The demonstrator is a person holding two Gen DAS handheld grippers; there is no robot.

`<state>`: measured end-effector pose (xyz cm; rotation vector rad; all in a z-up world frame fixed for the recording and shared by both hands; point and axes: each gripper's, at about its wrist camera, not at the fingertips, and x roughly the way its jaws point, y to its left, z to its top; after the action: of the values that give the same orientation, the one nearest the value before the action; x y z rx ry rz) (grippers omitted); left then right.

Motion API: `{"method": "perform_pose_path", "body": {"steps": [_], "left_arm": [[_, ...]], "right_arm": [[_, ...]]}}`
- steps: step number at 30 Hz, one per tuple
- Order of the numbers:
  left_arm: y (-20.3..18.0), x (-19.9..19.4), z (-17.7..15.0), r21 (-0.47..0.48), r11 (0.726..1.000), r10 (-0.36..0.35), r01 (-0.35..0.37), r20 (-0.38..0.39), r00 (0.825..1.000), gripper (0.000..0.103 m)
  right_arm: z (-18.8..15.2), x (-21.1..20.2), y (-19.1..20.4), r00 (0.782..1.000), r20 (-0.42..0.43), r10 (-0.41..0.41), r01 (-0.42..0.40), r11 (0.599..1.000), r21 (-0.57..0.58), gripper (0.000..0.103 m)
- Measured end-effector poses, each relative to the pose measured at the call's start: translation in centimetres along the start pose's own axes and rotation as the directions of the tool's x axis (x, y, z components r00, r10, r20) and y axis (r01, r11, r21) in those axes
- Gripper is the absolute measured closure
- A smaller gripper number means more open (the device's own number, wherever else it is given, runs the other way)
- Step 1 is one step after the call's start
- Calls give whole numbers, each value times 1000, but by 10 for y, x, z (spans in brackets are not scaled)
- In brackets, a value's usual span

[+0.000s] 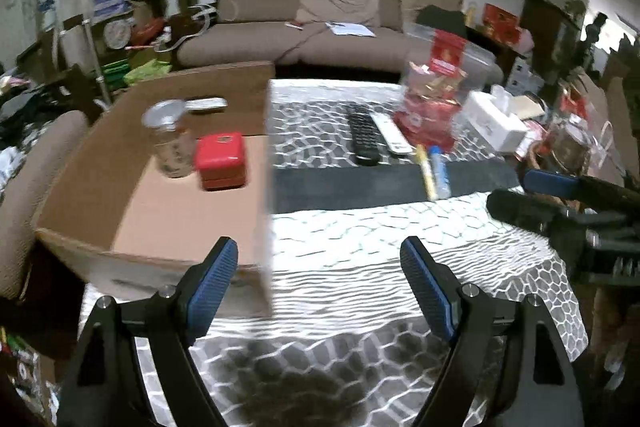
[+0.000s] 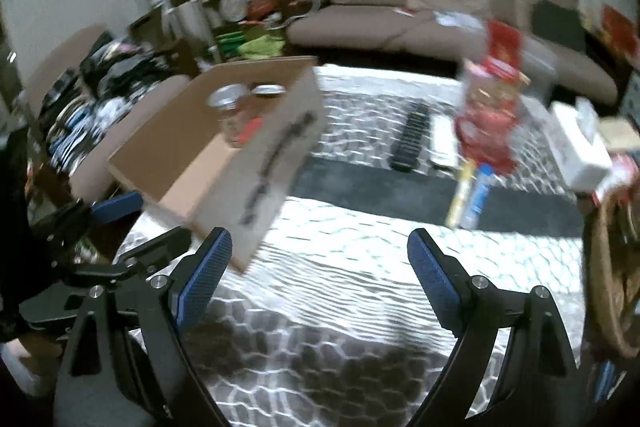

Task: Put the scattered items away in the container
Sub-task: 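Withdraw both grippers from the cardboard box back toward the table, then grasp the yellow marker with the left gripper while the right gripper grasps the blue-capped glue stick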

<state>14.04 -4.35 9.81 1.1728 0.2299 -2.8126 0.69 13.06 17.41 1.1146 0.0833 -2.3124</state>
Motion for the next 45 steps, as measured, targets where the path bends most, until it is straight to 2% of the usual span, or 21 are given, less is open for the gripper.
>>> {"method": "perform_pose_path", "body": {"steps": [7, 11, 16, 18, 21, 25, 26, 28, 33, 36, 39, 40, 41, 45], "left_arm": [[-45, 68, -4, 38, 999, -27, 30, -79, 996, 19], [-61, 101, 0, 37, 998, -42, 46, -104, 994, 19], [-89, 149, 14, 72, 997, -27, 36, -116, 993, 19], [-99, 167, 21, 86, 996, -26, 36, -120, 992, 19], [-116, 195, 28, 116, 993, -13, 28, -126, 992, 19], [-130, 227, 37, 144, 990, 7, 13, -135, 991, 19], [-132, 234, 39, 143, 990, 6, 15, -141, 990, 19], [-133, 247, 44, 130, 991, -9, 30, -159, 987, 19], [-133, 263, 48, 105, 993, -33, 53, -183, 983, 19], [-131, 269, 48, 111, 992, -29, 52, -193, 981, 19], [-131, 271, 48, 103, 993, -39, 61, -202, 979, 19], [-130, 272, 49, 99, 993, -43, 65, -207, 977, 19], [-130, 272, 50, 94, 993, -47, 68, -210, 977, 19], [-135, 275, 56, 81, 993, -67, 87, -225, 972, 19]], "right_arm": [[-11, 12, -96, 997, -20, -74, 76, 986, 152, 14], [-20, 27, -141, 994, -26, -109, 112, 969, 219, 14], [-26, 58, -187, 990, -47, -133, 141, 947, 288, 17], [-25, 72, -205, 991, -53, -125, 135, 938, 318, 20], [-17, 93, -225, 997, -45, -56, 68, 930, 360, 20], [2, 127, -241, 995, -76, -58, 82, 925, 370, 26], [7, 137, -245, 994, -94, -57, 88, 924, 373, 31], [17, 160, -250, 992, -123, -33, 78, 919, 386, 37], [33, 203, -253, 987, -159, -26, 87, 915, 394, 43], [32, 227, -253, 975, -217, -35, 117, 920, 374, 59], [31, 233, -248, 975, -218, -48, 123, 931, 343, 62], [31, 232, -245, 976, -214, -41, 112, 937, 332, 72], [31, 230, -244, 977, -212, -26, 96, 940, 327, 76], [25, 219, -248, 971, -237, -41, 114, 945, 307, 77]]}}
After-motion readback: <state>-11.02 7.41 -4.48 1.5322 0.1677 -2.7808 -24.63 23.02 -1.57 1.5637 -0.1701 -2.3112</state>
